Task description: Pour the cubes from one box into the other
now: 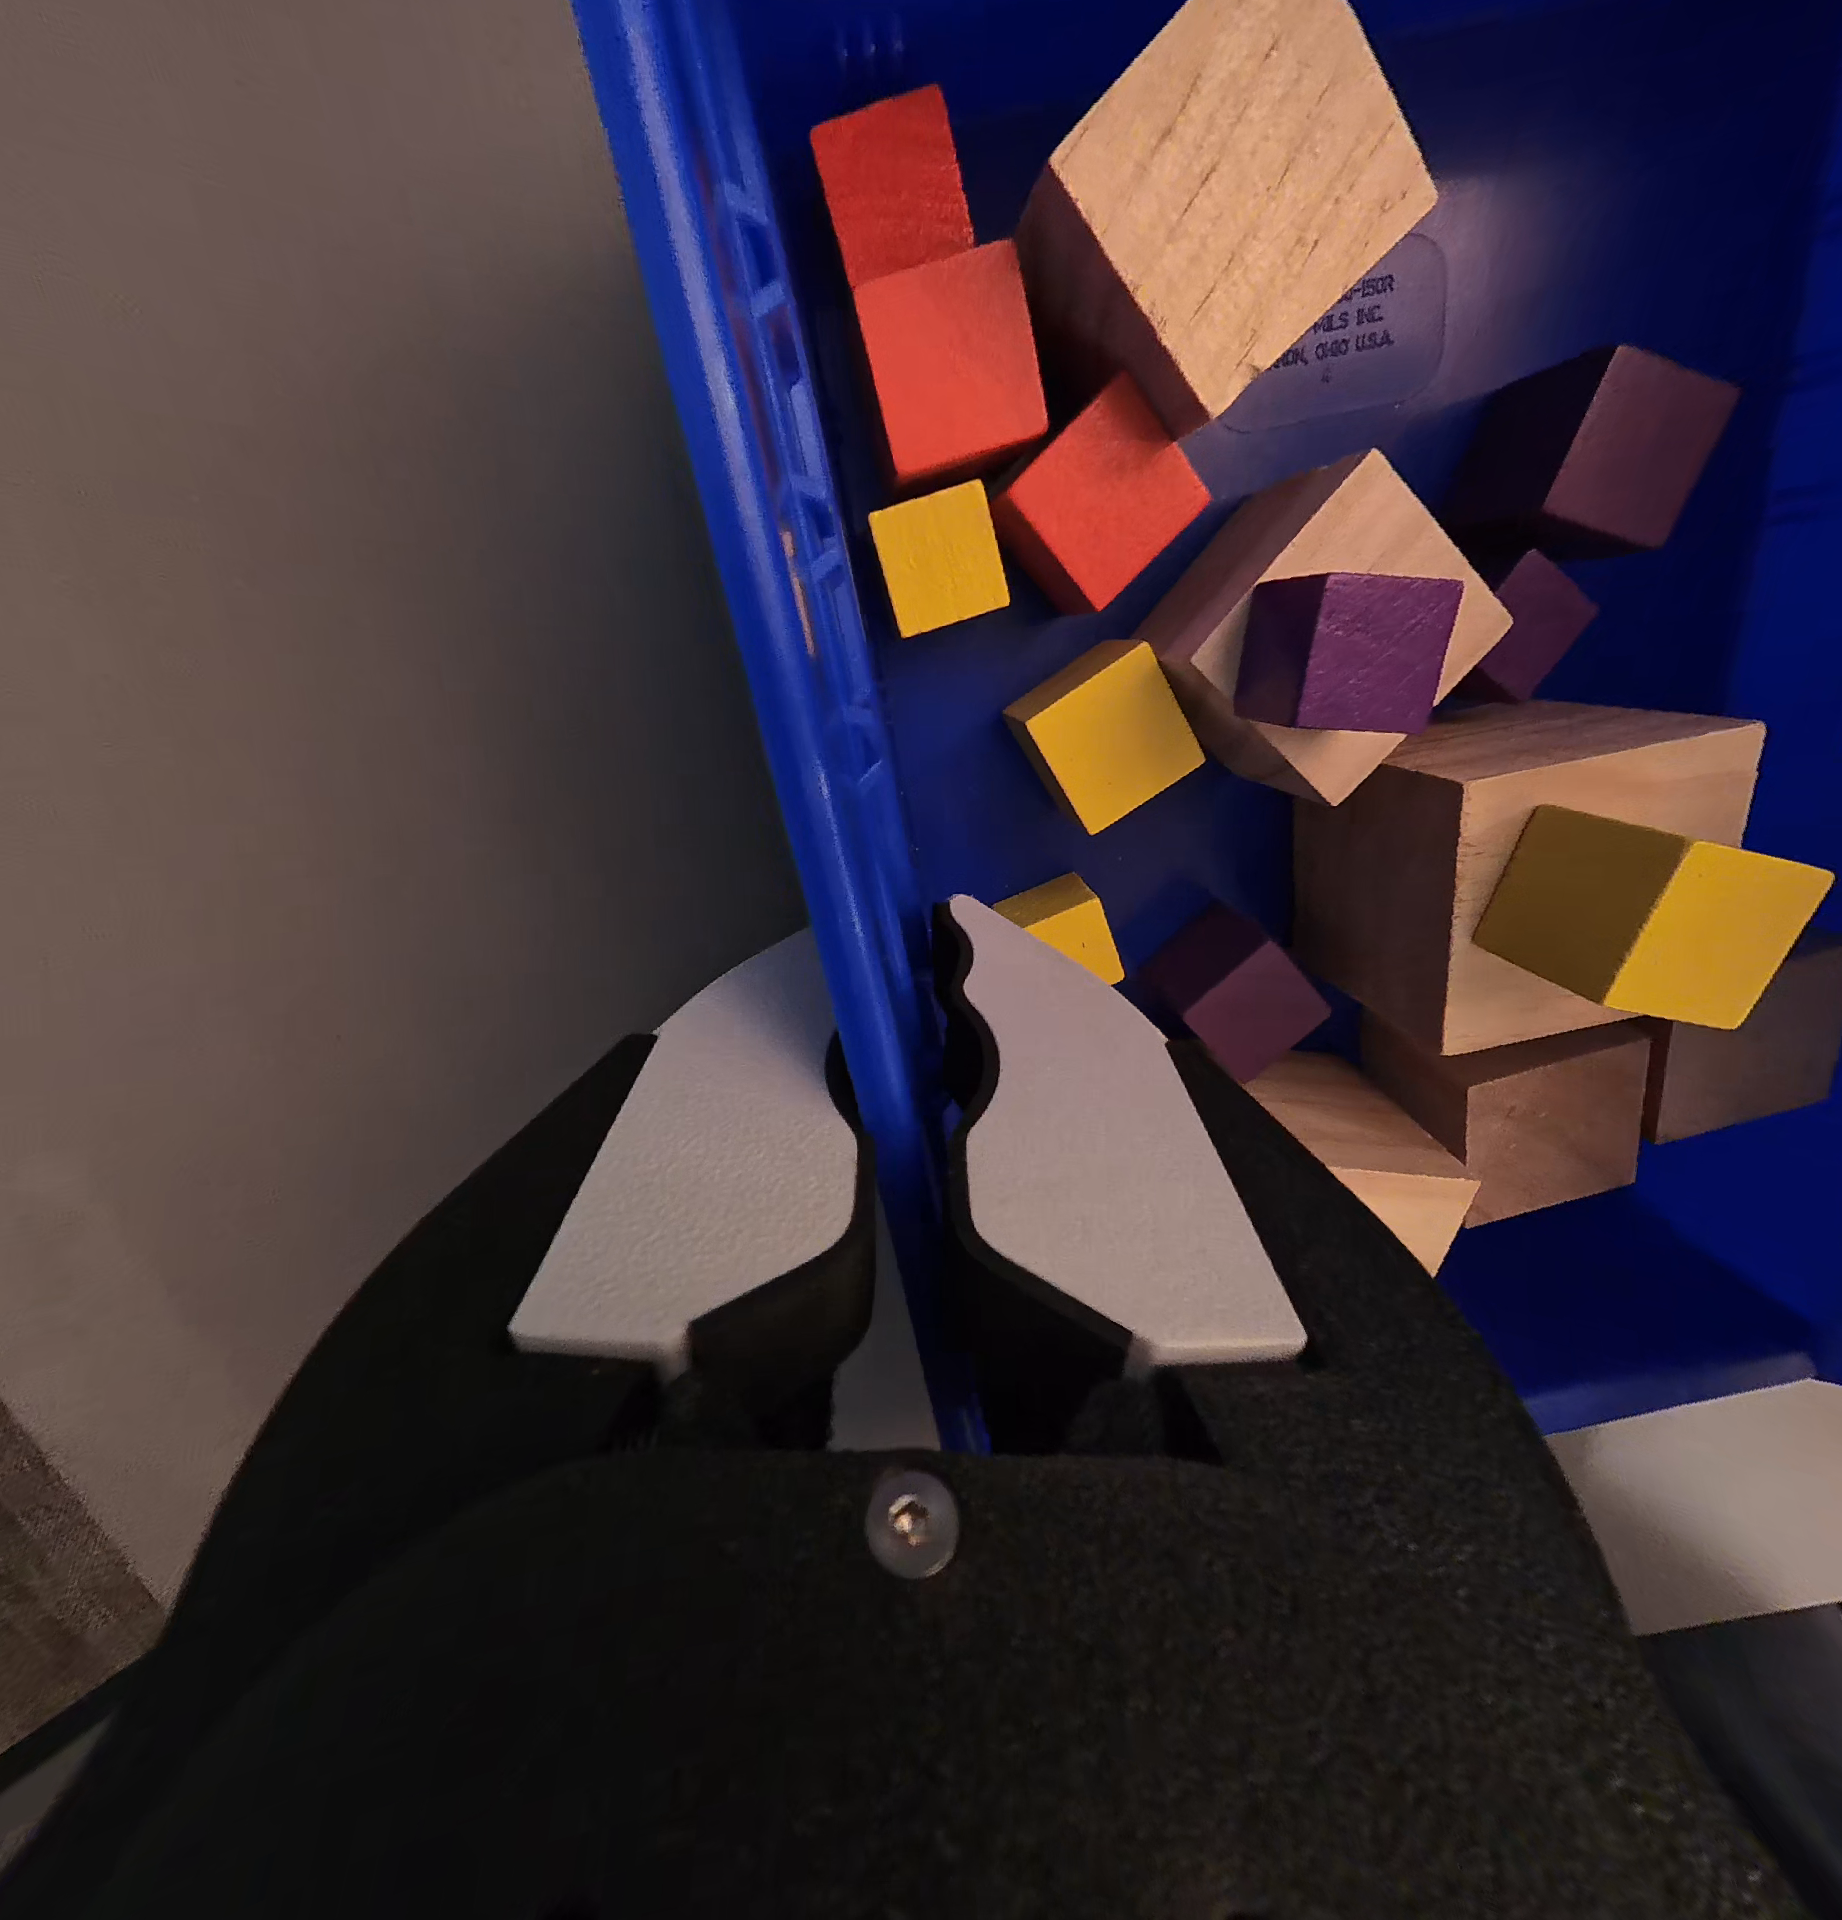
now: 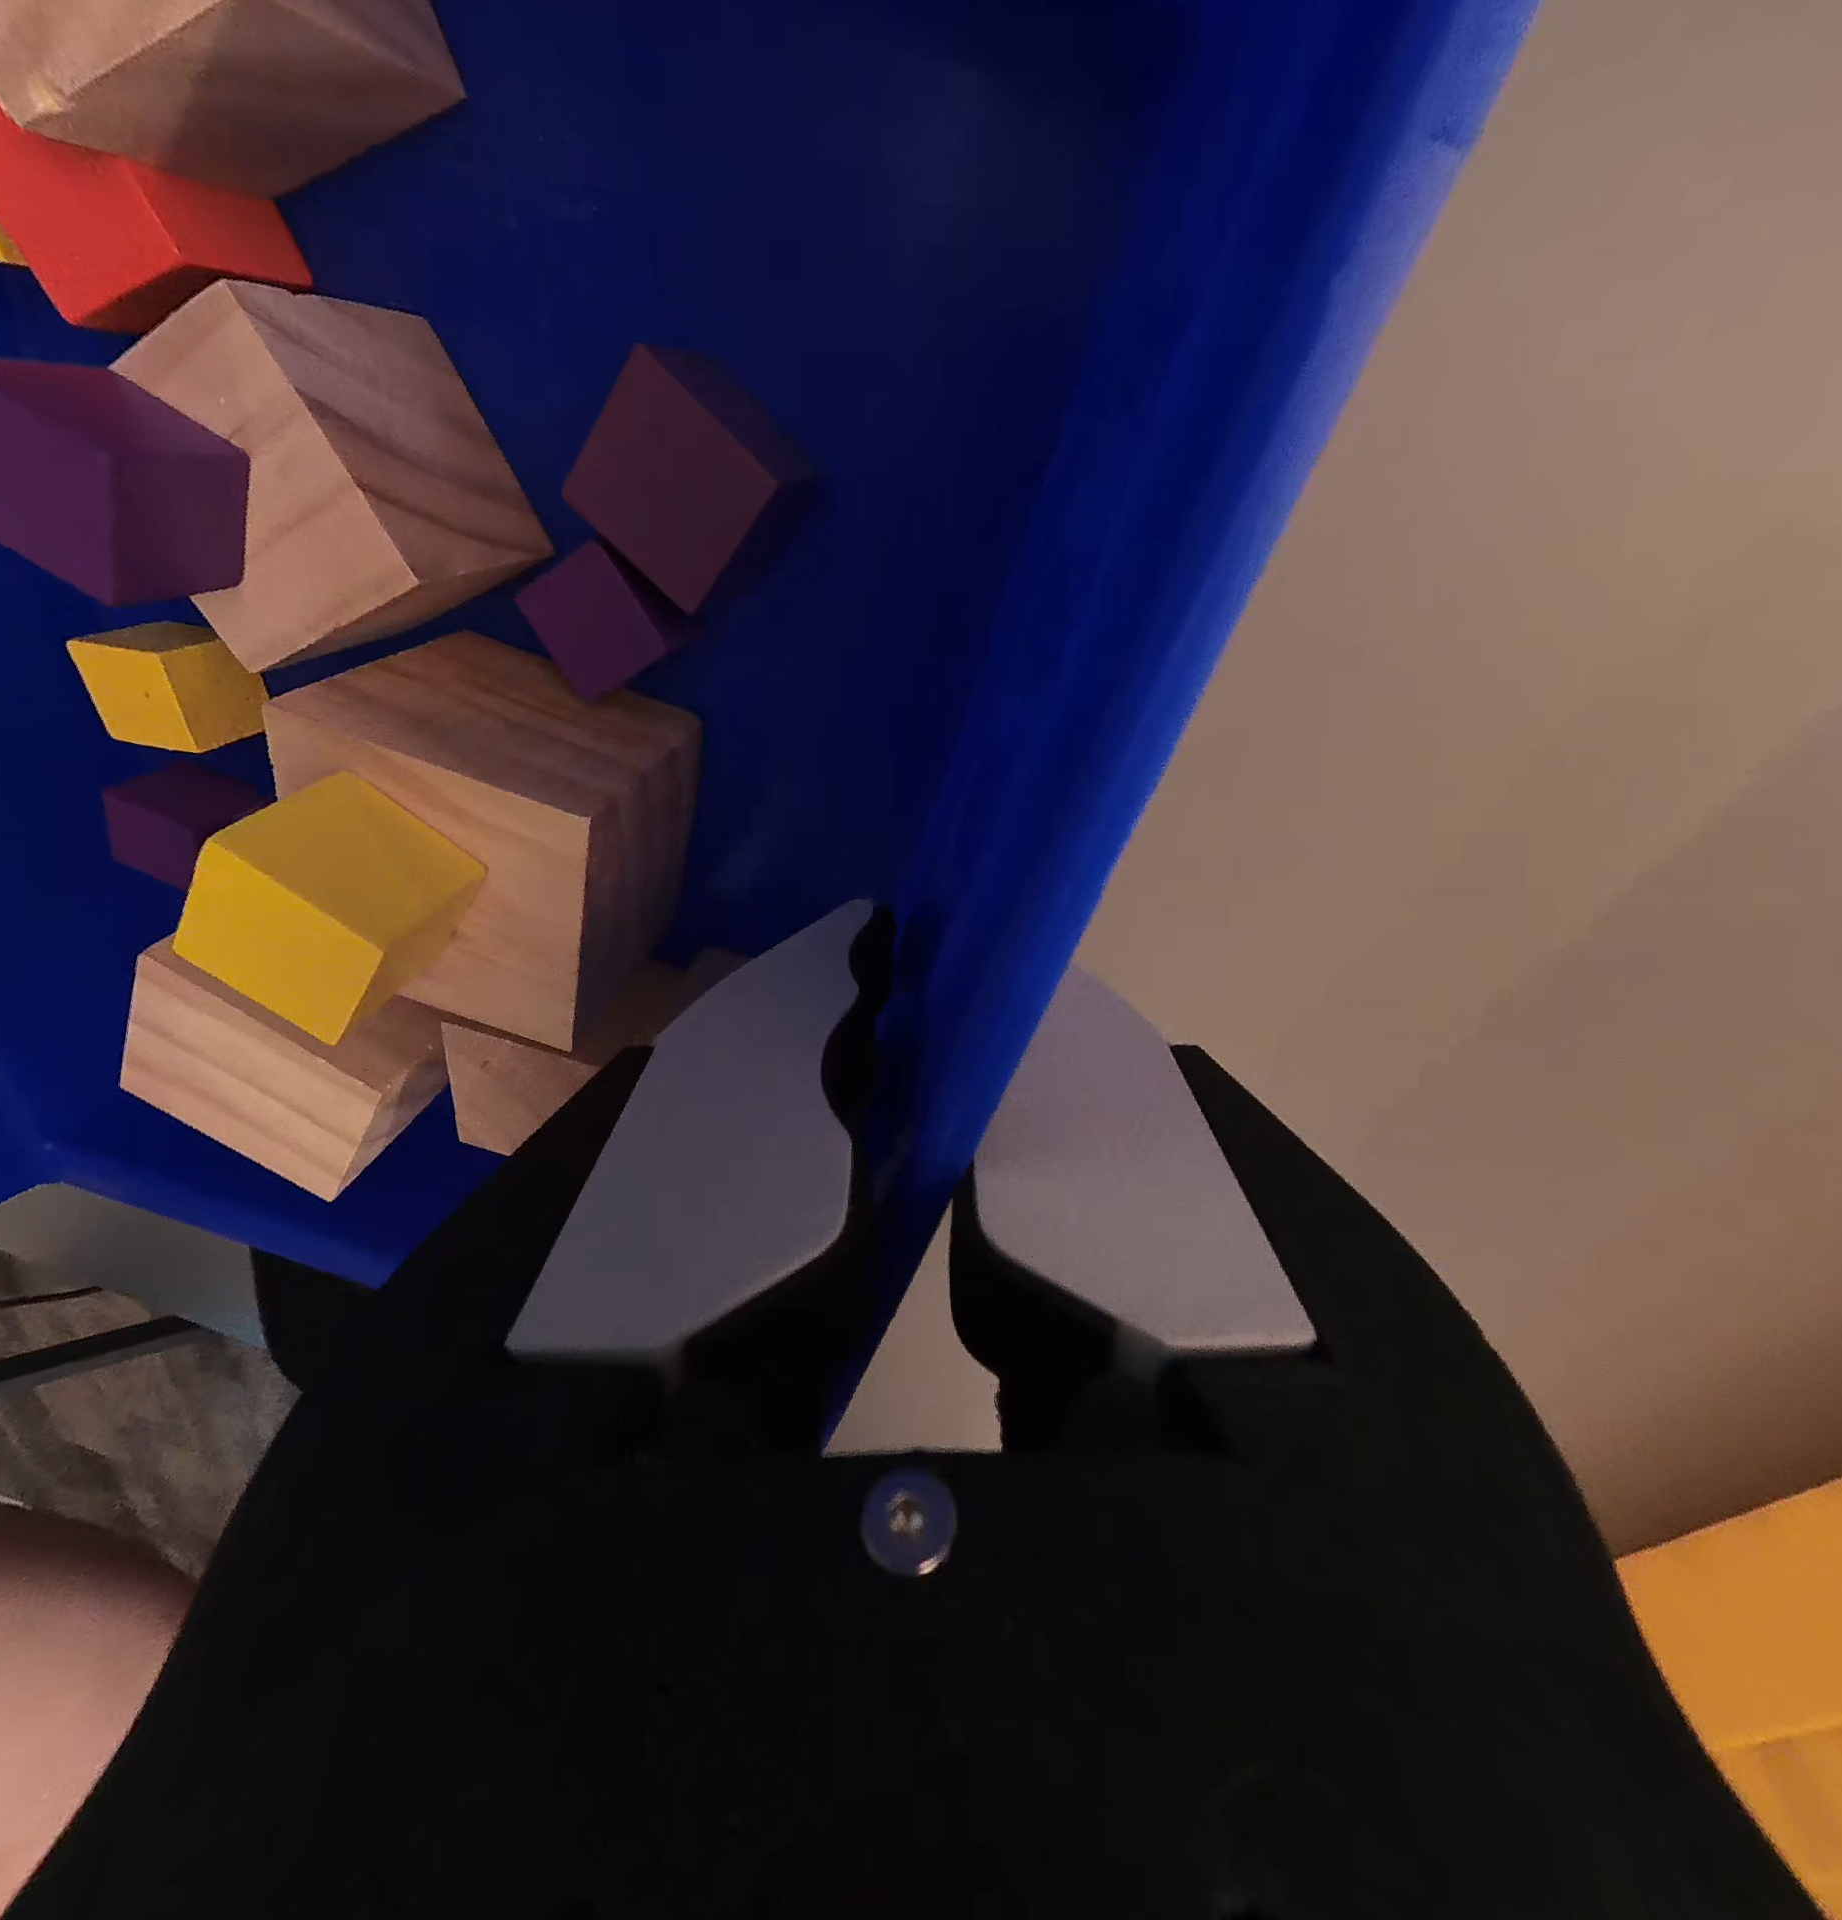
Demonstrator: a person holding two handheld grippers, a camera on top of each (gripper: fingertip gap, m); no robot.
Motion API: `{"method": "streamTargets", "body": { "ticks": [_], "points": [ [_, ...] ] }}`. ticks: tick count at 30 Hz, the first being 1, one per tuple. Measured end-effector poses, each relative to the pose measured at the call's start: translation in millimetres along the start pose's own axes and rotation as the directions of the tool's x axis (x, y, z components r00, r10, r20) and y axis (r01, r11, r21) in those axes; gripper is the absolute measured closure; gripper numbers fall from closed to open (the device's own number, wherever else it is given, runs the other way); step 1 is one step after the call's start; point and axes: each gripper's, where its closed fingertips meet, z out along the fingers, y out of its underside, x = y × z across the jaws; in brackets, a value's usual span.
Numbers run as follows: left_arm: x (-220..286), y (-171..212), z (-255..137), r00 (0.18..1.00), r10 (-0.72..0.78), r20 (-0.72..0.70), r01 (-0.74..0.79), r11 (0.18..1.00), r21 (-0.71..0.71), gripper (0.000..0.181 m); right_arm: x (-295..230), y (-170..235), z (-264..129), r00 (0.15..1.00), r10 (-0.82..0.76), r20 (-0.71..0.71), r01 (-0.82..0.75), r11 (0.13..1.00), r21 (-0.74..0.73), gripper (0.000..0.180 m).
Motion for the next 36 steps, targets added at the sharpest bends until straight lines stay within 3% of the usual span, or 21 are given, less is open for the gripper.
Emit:
{"method": "streamTargets", "body": {
  "ticks": [9,14,22,30,36],
  "points": [
    [32.8,-14.0,5.9,0.998,0.056,-0.013,-0.056,0.998,-0.004,0.173,34.3,8.6,-5.8,0.999,0.036,-0.005,-0.036,0.999,0.003,0.167],
    [49.8,-21.3,9.0,0.995,0.099,-0.008,-0.099,0.995,-0.008,0.173,55.5,16.8,6.4,0.996,0.089,0.007,-0.089,0.996,-0.019,0.146],
    [51.7,-22.1,10.0,0.993,0.115,-0.019,-0.115,0.993,0.011,0.17,53.6,19.1,4.1,0.999,0.048,0.016,-0.048,0.998,-0.036,0.168],
    [49.2,-12.2,9.1,0.997,0.062,-0.036,-0.062,0.998,0.004,0.151,51.3,23.4,4.9,0.999,0.029,0.041,-0.028,0.999,-0.039,0.164],
    [50.7,-0.2,11.1,0.997,0.066,-0.042,-0.068,0.997,-0.036,0.15,48.1,27.9,5.5,0.999,0.023,0.048,-0.022,0.999,-0.034,0.158]
  ]
}}
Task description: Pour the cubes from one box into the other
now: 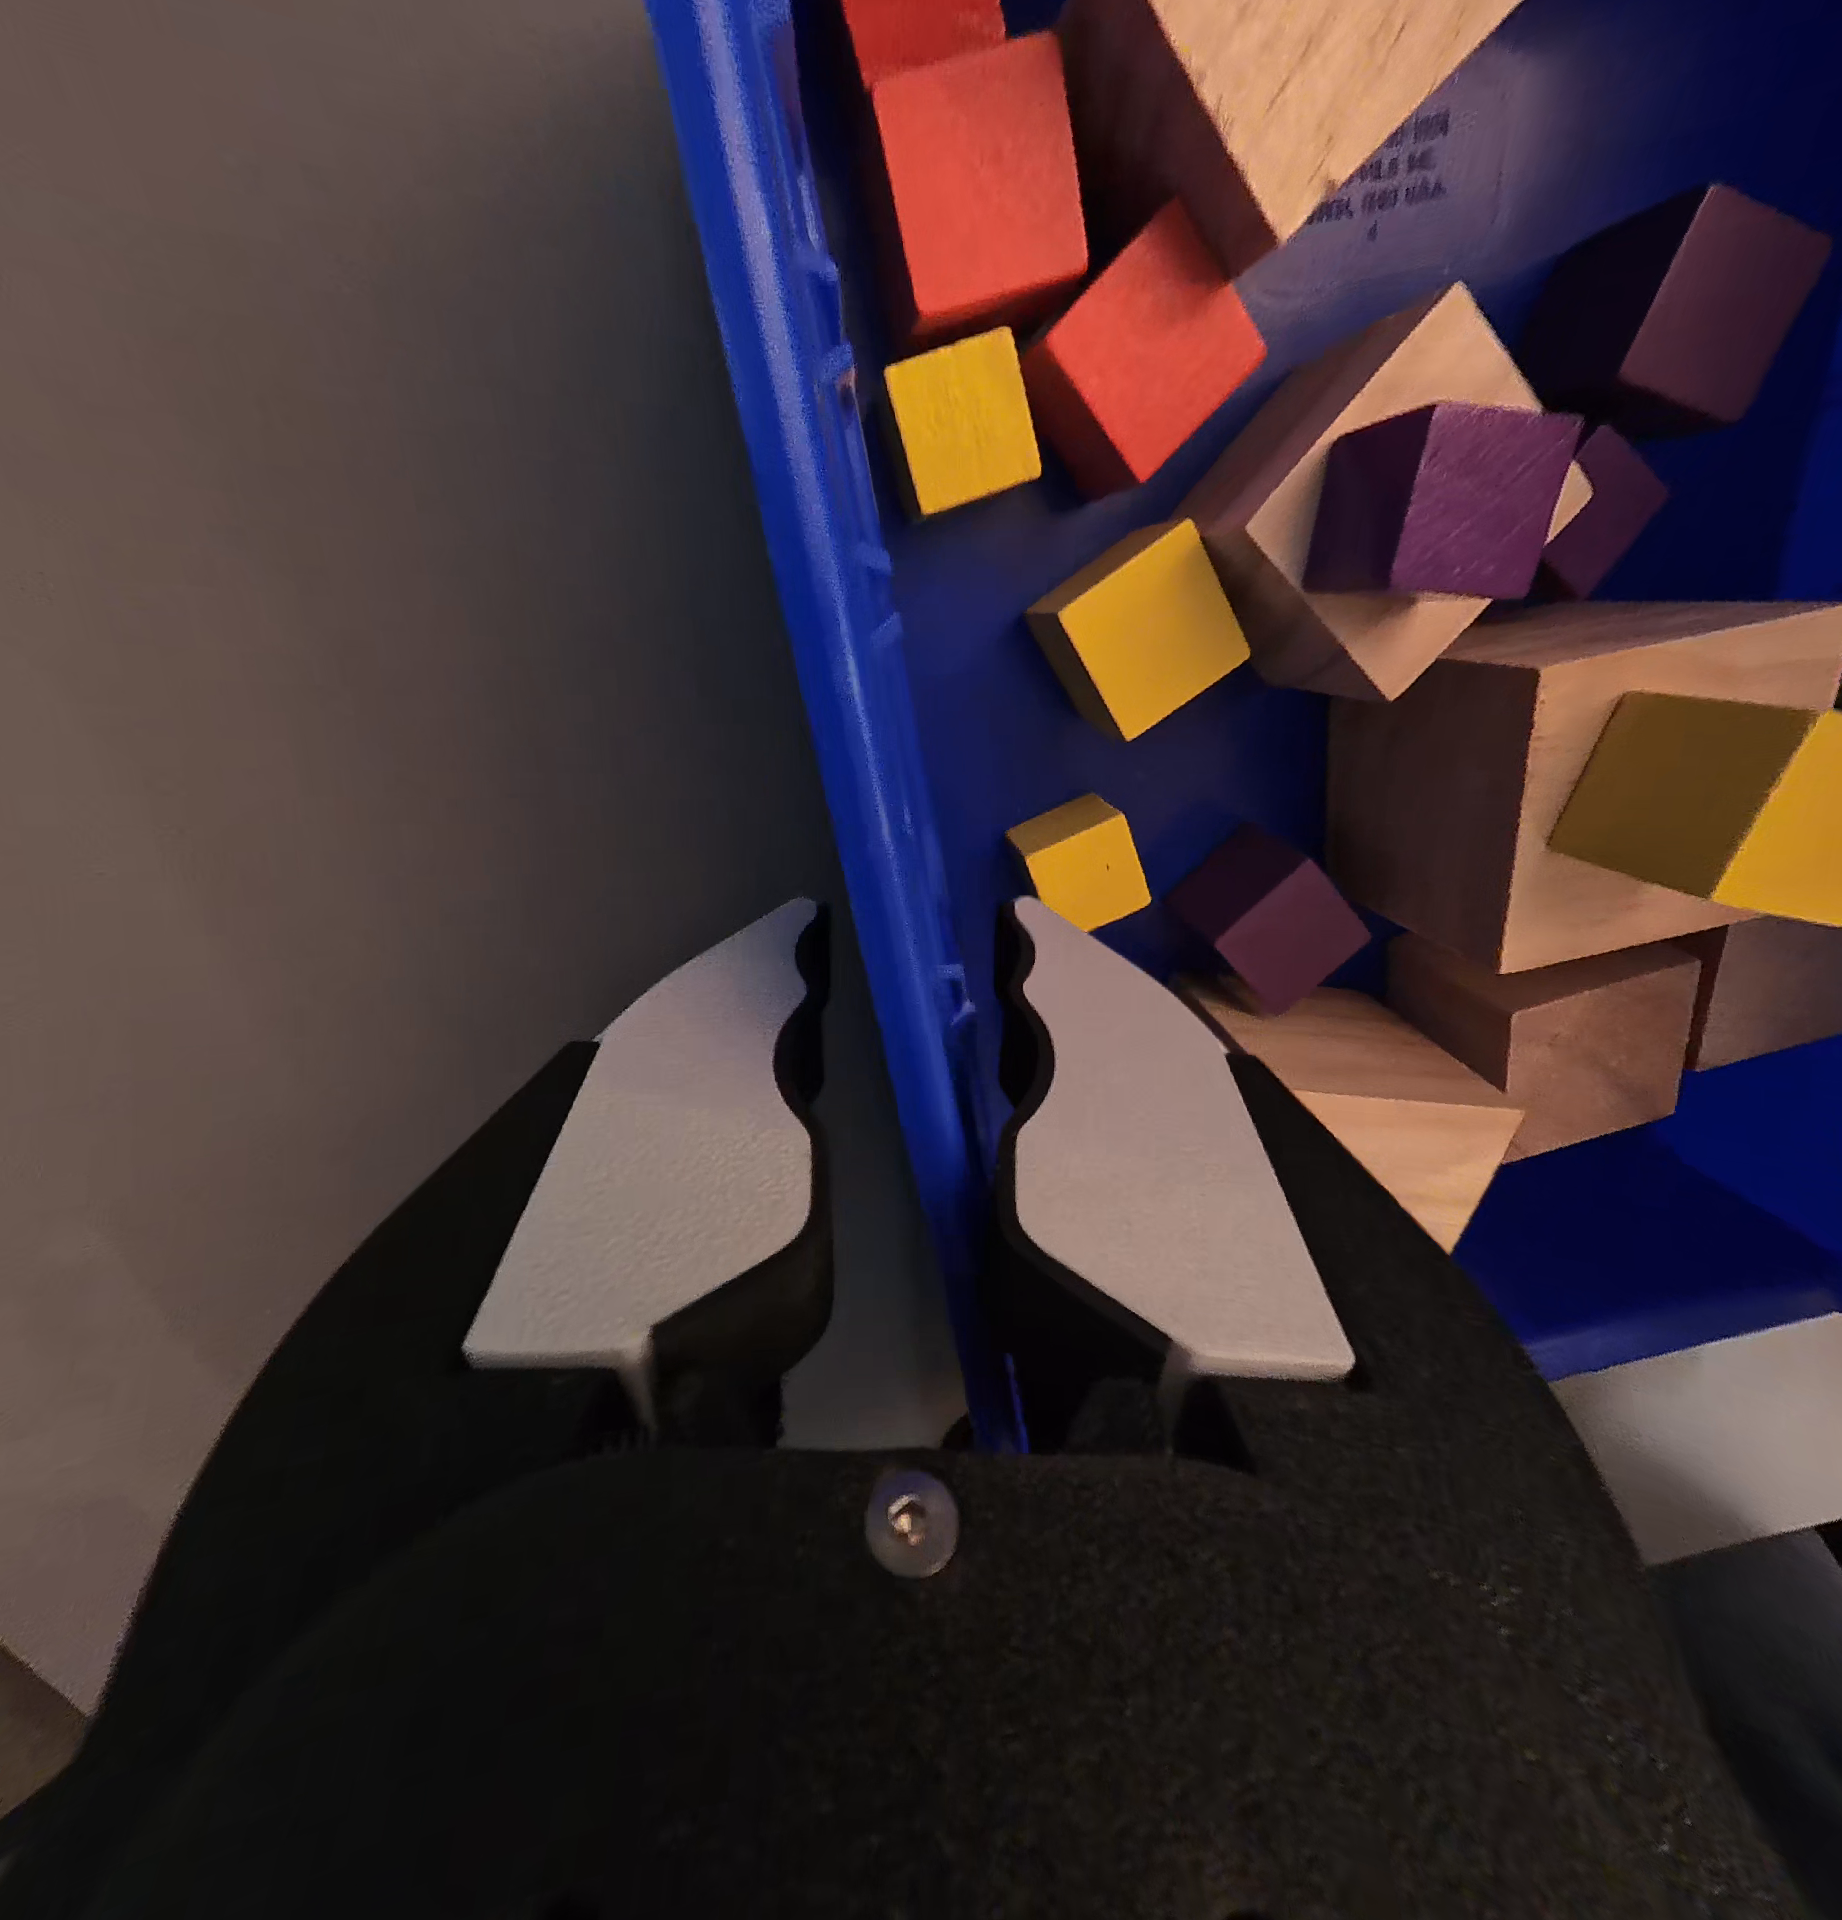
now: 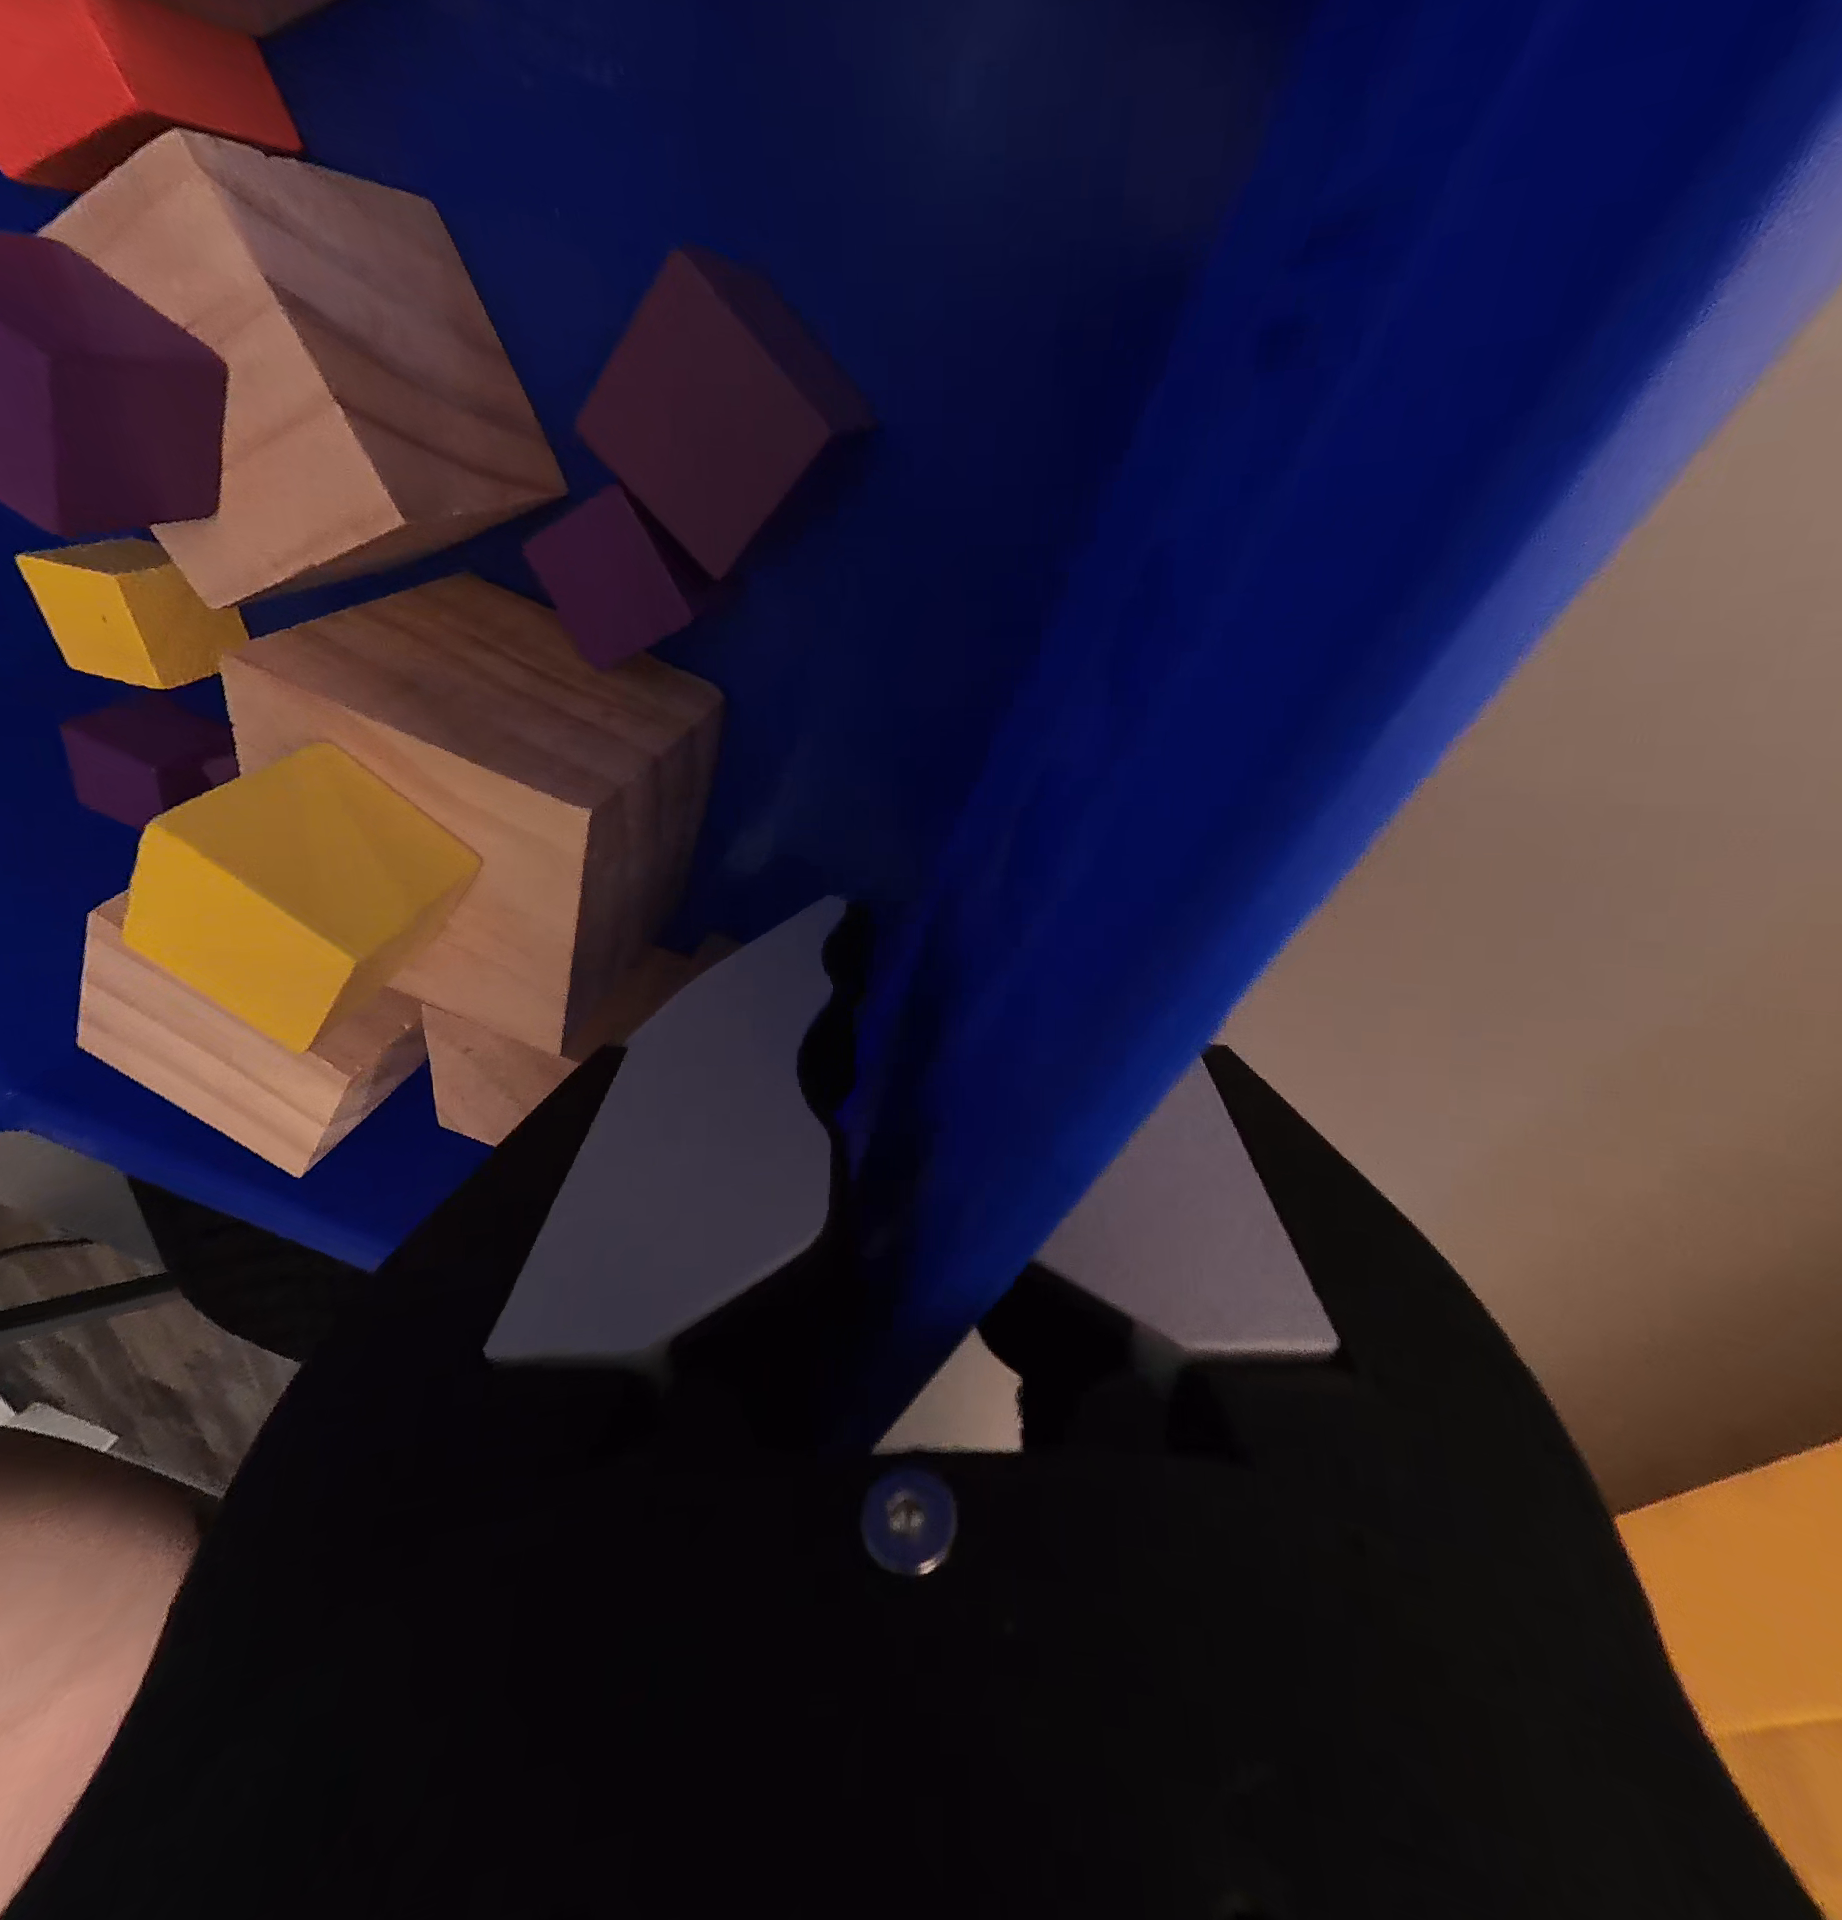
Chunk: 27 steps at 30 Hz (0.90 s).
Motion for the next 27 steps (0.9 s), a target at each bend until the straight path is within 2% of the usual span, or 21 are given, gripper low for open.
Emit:
{"method": "streamTargets", "body": {
  "ticks": [6,22,27],
  "points": [
    [8.1,1.0,2.6,0.999,0.006,-0.048,-0.006,1.0,-0.008,0.17,-1.3,-0.9,0.7,0.999,0.01,0.033,-0.01,1.0,0.011,0.16],
    [3.0,-0.5,1.4,1.0,-0.026,-0.013,0.026,1.0,0.012,0.161,-0.4,-6.9,-1.3,0.999,0.032,0.027,-0.034,0.996,0.079,0.159],
    [6.0,-1.3,1.9,0.999,-0.02,-0.031,0.021,1.0,0.019,0.169,0.3,-7.0,-1.2,1.0,0.016,0.017,-0.017,0.997,0.079,0.16]
  ]
}}
